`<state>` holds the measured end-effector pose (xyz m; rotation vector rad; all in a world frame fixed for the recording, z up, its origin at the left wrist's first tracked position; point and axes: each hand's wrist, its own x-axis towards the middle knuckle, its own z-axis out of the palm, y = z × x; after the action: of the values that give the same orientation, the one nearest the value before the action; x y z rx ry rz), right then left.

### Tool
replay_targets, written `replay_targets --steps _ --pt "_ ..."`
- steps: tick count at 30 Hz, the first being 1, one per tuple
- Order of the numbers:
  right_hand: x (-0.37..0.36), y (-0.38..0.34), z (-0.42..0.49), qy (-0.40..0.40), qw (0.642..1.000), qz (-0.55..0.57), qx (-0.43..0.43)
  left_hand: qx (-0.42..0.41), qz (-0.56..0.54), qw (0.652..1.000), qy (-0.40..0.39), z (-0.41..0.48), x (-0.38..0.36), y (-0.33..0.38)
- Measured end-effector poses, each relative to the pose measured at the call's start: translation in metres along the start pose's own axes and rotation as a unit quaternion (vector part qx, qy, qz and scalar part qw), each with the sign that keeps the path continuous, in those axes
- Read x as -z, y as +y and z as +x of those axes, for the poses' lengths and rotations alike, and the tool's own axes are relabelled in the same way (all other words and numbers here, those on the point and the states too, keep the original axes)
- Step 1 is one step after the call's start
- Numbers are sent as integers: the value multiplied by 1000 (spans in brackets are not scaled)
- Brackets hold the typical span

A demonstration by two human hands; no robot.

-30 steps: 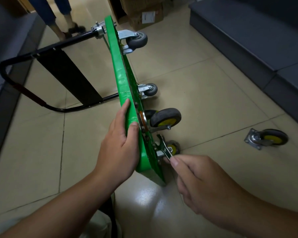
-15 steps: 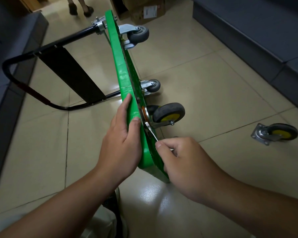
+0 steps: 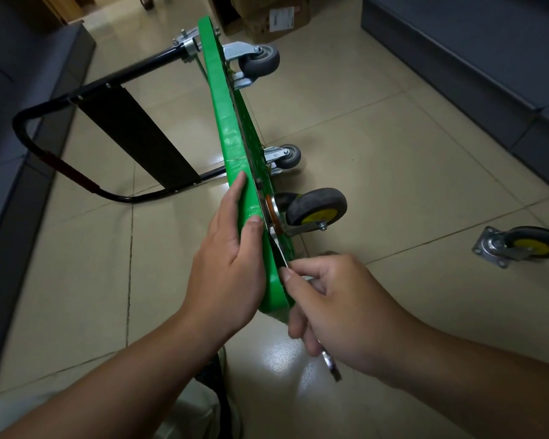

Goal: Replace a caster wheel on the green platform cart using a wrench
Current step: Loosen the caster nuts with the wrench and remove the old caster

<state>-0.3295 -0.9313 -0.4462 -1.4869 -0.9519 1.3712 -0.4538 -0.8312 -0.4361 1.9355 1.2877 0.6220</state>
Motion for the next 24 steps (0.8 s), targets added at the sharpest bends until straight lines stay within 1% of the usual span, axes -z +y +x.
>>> replay_targets --steps 3,9,14,18,21,24 --pt "4 10 5 -26 999 25 21 -2 -5 1000 -2 0 0 -2" --pt "15 35 13 -41 997 -2 61 -3 -13 1000 0 2 0 -3" --pt "27 54 27 -9 989 -96 114 -2 -12 1000 1 2 1 -3" --pt "35 67 50 18 981 -130 141 -3 -16 1000 0 1 1 -4" --pt "45 68 72 34 967 -186 173 -4 -21 1000 -3 2 1 -5" --pt "50 66 85 29 946 -246 208 -5 -24 1000 -1 2 0 -6"
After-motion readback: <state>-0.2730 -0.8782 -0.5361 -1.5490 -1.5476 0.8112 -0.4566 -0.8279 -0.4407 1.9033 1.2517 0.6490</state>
